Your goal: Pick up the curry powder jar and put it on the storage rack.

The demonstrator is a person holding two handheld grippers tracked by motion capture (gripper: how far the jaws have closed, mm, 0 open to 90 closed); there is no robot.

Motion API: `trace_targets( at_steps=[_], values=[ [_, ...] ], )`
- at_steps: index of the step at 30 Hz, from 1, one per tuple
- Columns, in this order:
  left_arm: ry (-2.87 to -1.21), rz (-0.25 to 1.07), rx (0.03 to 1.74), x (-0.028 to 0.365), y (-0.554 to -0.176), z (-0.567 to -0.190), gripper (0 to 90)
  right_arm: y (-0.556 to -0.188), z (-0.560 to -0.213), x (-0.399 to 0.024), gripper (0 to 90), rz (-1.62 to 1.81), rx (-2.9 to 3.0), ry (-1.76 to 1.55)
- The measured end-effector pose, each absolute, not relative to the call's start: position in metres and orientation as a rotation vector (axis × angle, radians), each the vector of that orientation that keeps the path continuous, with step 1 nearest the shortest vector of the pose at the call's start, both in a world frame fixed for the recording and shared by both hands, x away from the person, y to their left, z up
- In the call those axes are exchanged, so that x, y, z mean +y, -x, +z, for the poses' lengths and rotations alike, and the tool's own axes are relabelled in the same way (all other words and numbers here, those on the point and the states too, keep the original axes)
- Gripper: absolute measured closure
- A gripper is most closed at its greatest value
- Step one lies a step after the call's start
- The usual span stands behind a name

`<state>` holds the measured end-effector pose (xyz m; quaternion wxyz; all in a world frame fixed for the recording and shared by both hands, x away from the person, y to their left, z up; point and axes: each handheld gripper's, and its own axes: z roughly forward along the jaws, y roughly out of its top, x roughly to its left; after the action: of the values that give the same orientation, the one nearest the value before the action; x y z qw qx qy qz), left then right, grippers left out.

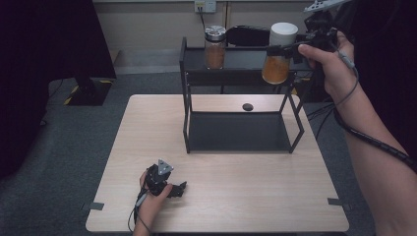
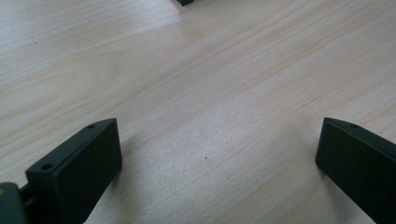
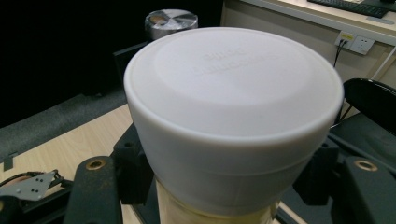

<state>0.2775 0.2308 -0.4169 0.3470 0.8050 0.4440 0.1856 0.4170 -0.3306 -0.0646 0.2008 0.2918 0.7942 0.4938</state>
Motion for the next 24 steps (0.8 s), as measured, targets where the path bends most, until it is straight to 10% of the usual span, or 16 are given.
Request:
trace_targets(
  at_steps=[24],
  values=[
    [-2.088, 0.481, 1.151, 0.231, -0.278, -0.417, 0.1, -0.457, -0.062, -0.31, 35.2, 1.301, 2.102, -0.996]
  ],
)
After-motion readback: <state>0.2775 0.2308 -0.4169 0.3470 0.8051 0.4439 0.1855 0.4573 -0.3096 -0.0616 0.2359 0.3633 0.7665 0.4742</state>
